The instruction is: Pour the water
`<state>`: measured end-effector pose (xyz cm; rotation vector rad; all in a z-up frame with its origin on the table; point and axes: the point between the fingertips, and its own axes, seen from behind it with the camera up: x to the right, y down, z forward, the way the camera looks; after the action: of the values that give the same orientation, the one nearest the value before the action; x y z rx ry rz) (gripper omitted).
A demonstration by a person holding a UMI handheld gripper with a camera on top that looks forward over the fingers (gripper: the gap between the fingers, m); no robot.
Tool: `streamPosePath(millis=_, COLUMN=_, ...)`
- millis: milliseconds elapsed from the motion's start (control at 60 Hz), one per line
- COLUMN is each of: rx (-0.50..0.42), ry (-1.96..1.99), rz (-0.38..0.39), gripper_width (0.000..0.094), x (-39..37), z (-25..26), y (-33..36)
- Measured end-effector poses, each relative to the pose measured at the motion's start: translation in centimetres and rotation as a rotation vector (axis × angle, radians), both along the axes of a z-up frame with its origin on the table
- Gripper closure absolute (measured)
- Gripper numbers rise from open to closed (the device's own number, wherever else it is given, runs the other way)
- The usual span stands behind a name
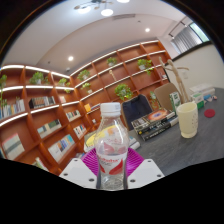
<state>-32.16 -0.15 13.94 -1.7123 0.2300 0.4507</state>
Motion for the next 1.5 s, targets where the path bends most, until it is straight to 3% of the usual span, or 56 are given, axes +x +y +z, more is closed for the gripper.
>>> streamPosePath(millis=167, rx=0.025, ry=0.498, rz=-0.078, gripper_width=0.0606, x=7.3, z=2.6, y=3.8)
streamPosePath(millis=383, rx=0.09, ry=1.016, rz=-0.125, gripper_width=0.0605, x=14.6, z=4.4, y=8.7)
streamPosePath(millis=583, rx=0.111, ry=1.417, rz=-0.136, gripper_width=0.0583, x=18.1, z=5.8, y=11.0)
streamPosePath(millis=733, rx=0.191, ry=1.678, rz=-0.142, gripper_width=0.0585, x=20.6, z=7.2, y=11.4)
streamPosePath(millis=900, rx=0.174, ry=1.841, rz=-0.15, gripper_width=0.0584, x=21.5, z=6.4, y=11.8)
streamPosePath(millis=1133, rx=0.136, ry=1.696, rz=-0.122, gripper_width=0.0584, x=20.0, z=7.5, y=12.0)
streamPosePath(millis=1267, rx=0.091, ry=1.306, rz=-0.116, gripper_width=0.0582, x=19.0, z=9.2, y=11.7)
streamPosePath(millis=1417, rx=0.094, ry=0.723, rz=-0.176, gripper_width=0.0583, x=21.3, z=11.6, y=11.0)
streamPosePath(millis=1500, rx=0.089, ry=0.392, rz=-0.246, gripper_width=0.0583, x=24.7, z=12.9, y=10.5)
